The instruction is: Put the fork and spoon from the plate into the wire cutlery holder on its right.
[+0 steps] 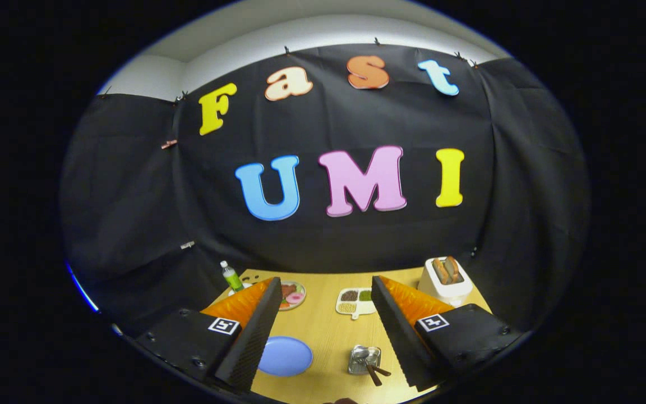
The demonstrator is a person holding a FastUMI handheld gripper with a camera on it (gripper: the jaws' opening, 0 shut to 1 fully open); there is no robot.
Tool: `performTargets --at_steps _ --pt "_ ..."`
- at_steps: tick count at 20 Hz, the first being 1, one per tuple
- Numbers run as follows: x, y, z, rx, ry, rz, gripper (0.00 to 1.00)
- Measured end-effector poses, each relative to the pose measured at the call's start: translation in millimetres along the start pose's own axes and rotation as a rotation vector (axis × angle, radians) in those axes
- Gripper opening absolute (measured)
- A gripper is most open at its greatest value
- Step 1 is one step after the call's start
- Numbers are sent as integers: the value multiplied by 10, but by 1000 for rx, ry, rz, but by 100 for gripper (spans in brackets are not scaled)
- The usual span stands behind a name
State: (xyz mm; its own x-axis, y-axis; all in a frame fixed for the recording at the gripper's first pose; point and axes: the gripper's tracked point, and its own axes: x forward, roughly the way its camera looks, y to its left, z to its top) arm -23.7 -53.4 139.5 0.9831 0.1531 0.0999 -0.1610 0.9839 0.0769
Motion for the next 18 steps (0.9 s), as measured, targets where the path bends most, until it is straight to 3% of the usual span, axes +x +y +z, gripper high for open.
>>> performTargets --at_steps 6,11,18 --pt "-257 116 2 -108 -118 -74 99" --pt "-260 222 -364 -92 -38 -53 99" --pt "-207 110 -329 -86 -27 -78 99"
